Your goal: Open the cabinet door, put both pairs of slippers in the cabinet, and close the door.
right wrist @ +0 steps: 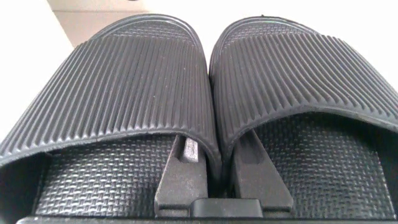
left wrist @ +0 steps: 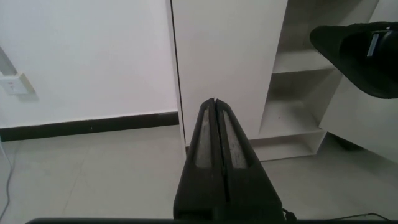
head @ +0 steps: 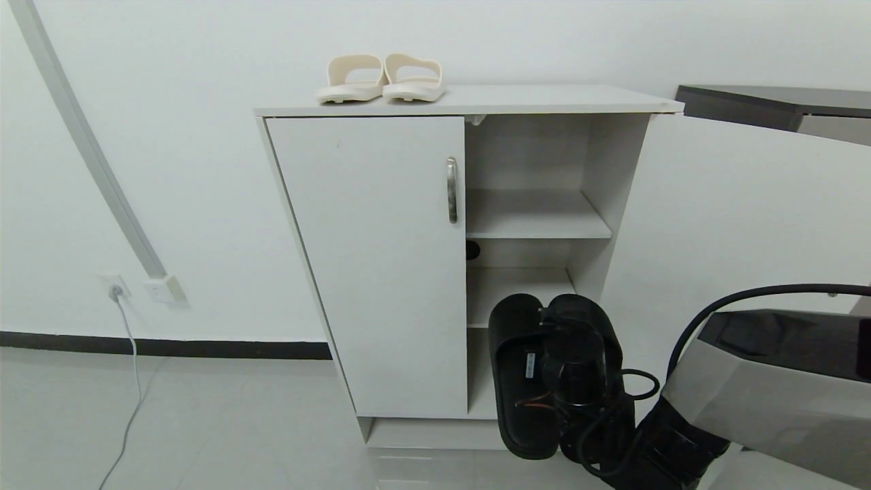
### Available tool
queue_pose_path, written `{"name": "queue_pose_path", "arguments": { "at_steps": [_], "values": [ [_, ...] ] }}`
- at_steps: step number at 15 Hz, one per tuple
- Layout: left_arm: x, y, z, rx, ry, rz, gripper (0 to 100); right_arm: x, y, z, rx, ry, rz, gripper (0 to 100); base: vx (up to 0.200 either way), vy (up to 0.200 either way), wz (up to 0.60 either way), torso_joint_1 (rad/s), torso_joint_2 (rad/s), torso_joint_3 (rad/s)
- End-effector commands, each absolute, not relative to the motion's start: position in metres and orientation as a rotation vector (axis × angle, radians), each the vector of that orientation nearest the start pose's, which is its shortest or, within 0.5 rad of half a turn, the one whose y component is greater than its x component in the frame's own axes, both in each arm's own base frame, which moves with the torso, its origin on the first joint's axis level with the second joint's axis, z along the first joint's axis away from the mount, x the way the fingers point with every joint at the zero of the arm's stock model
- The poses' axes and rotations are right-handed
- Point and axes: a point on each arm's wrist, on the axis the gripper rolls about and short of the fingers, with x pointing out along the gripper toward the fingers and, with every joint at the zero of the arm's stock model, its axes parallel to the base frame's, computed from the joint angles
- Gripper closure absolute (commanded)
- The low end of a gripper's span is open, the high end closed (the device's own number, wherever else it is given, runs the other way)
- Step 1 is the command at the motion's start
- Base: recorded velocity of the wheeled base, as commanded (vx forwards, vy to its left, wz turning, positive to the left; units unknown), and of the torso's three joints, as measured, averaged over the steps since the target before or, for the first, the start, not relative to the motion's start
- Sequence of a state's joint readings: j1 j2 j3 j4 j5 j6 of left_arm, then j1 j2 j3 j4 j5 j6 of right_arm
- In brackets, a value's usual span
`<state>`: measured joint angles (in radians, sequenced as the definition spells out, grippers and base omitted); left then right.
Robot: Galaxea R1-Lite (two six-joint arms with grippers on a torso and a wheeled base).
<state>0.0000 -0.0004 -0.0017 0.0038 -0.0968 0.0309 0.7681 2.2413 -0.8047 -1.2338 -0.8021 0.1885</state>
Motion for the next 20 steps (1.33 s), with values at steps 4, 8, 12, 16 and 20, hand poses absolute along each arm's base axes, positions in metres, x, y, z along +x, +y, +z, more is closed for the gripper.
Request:
{"name": "queue_pose_path", "arguments": {
  "at_steps": [4, 8, 12, 16, 20],
  "values": [
    [-0.023, -0.002, 0.076, 0.031, 0.002, -0.097, 100, 0.280, 0.261, 0.051, 0.044, 0.151, 0.055, 100, 0.000, 0.000, 0.00, 0.000, 0.00, 0.000],
    [-0.023, -0.002, 0.075, 0.030, 0.003, -0.097, 100, 0.281, 0.260, 0.048, 0.037, 0.156, 0.050, 100, 0.000, -0.150, 0.00, 0.001, 0.00, 0.002],
    [-0.023, -0.002, 0.076, 0.027, 0.002, -0.095, 100, 0.280, 0.259, 0.047, 0.033, 0.158, 0.049, 100, 0.000, -0.100, 0.00, 0.002, 0.00, 0.000],
    [-0.023, -0.002, 0.076, 0.021, 0.002, -0.095, 100, 0.284, 0.278, 0.033, 0.011, 0.159, 0.079, 100, 0.000, 0.000, 0.00, 0.000, 0.00, 0.000],
    [-0.023, -0.002, 0.076, 0.021, 0.001, -0.095, 100, 0.289, 0.284, 0.020, 0.001, 0.173, 0.082, 100, 0.000, 0.000, 0.00, 0.000, 0.00, 0.000]
  ]
}}
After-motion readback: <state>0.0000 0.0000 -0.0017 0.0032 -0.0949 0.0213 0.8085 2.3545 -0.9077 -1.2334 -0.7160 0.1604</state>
